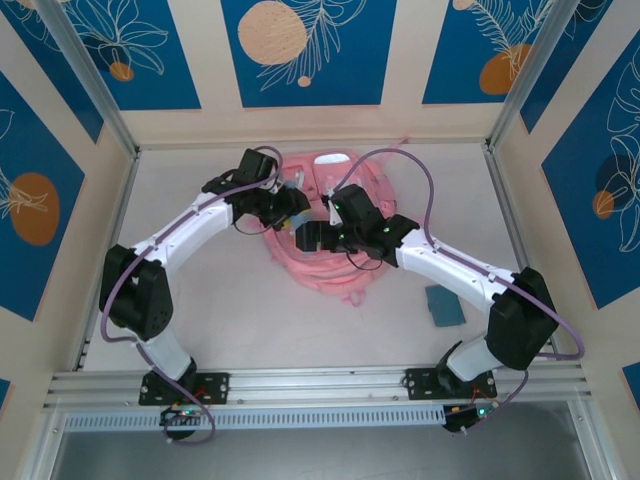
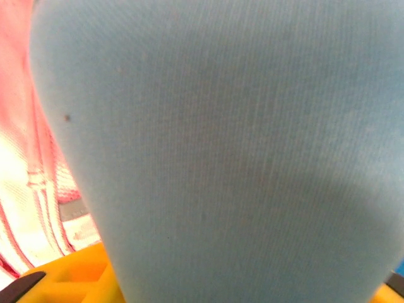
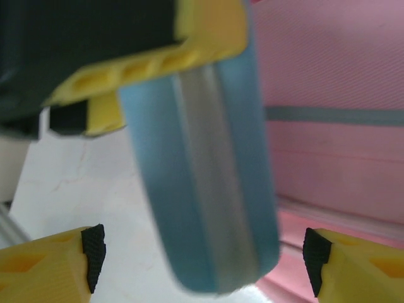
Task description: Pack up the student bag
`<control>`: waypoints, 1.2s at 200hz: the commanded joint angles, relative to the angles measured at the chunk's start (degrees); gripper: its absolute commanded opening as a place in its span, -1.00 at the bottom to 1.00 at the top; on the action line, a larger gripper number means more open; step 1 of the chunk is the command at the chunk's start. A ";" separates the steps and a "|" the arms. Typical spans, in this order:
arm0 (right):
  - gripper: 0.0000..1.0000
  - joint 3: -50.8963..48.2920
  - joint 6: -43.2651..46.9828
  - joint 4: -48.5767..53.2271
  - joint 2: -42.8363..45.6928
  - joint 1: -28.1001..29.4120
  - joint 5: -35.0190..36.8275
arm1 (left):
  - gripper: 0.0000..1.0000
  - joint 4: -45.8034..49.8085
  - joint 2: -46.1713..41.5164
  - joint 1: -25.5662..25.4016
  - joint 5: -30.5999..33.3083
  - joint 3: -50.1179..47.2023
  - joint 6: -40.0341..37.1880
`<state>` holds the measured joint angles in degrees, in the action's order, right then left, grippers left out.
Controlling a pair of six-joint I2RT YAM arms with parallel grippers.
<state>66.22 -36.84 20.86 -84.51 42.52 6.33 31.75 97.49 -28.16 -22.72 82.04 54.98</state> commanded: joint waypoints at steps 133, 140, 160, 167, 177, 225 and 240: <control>-0.15 -5.61 -1.22 -9.54 0.78 -7.86 -13.24 | 0.69 3.94 -3.91 0.39 -2.76 2.61 -3.09; -0.15 -5.72 -1.32 -7.98 1.50 -9.08 -13.44 | 0.73 4.76 -3.98 0.39 -1.93 3.13 -4.74; -0.15 -6.97 -0.95 -4.34 4.51 -13.42 -13.82 | 0.77 7.18 -3.77 -0.04 -1.06 5.15 -11.10; -0.15 -7.51 -0.95 -3.26 5.76 -15.30 -14.26 | 0.77 8.11 -3.55 -0.45 -0.34 5.89 -13.90; -0.15 -8.15 -0.87 -1.46 7.58 -18.23 -15.24 | 0.77 9.81 -3.10 -1.48 1.01 7.26 -18.61; -0.13 -8.04 -0.41 9.19 13.11 -30.88 -16.49 | 0.59 22.83 5.22 -10.31 15.32 18.06 -39.73; -0.13 -8.27 -1.02 10.68 14.16 -34.15 -17.63 | 0.52 24.42 8.00 -12.89 19.81 20.43 -45.17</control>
<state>58.33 -37.50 25.47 -72.38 12.05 -8.40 48.25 100.82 -36.95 -12.97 98.83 23.99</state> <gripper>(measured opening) 0.434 0.781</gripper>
